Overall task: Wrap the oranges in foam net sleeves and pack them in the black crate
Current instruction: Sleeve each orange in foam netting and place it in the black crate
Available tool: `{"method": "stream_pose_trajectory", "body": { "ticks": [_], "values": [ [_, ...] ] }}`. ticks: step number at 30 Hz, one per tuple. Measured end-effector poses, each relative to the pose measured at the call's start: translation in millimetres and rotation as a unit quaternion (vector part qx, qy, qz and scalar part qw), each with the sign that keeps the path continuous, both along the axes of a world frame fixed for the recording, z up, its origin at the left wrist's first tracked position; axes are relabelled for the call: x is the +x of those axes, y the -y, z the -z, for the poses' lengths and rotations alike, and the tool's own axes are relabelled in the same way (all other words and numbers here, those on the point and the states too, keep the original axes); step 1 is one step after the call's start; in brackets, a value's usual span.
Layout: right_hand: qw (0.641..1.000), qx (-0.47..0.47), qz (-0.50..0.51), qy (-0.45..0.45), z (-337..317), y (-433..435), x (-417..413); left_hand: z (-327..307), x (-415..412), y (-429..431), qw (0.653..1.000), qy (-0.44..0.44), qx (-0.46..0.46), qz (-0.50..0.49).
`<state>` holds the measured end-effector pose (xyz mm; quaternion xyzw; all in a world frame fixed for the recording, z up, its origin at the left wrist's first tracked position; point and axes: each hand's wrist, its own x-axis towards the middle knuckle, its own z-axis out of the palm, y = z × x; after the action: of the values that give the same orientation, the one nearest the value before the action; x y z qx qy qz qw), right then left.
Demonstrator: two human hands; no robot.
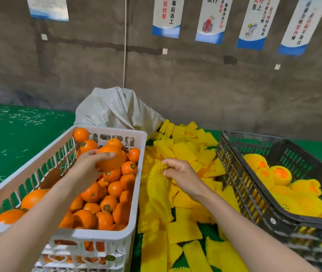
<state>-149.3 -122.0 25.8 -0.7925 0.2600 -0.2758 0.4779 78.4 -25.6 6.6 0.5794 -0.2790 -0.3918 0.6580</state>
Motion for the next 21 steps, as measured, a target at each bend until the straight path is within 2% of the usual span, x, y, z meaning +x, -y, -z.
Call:
{"method": "stream_pose_trajectory", "body": {
  "ticks": [2,4,9,11,14,18,21],
  "values": [
    [0.998,0.053,-0.021,0.040,-5,-2,-8,-11,-29,3,0.989,-0.113,-0.073,0.060],
    [0.992,0.094,-0.048,0.065,-8,-5,-19,-15,-53,9,0.973,-0.192,-0.105,0.079],
    [0.977,0.162,-0.080,0.113,-13,-9,-43,-16,-102,18,0.929,-0.320,-0.097,0.160],
    [0.973,0.172,-0.088,0.123,-15,-8,-53,-15,-119,24,0.932,-0.309,-0.100,0.161],
    [0.971,0.179,-0.107,0.119,-15,-8,-66,-10,-143,35,0.967,-0.220,-0.079,0.099],
    [0.972,0.179,-0.117,0.098,-10,-11,-73,-4,-170,46,0.966,-0.237,-0.081,0.066],
    [0.979,0.158,-0.110,0.063,-10,-6,-74,3,-185,52,0.981,-0.179,-0.053,0.045]
  ]
}}
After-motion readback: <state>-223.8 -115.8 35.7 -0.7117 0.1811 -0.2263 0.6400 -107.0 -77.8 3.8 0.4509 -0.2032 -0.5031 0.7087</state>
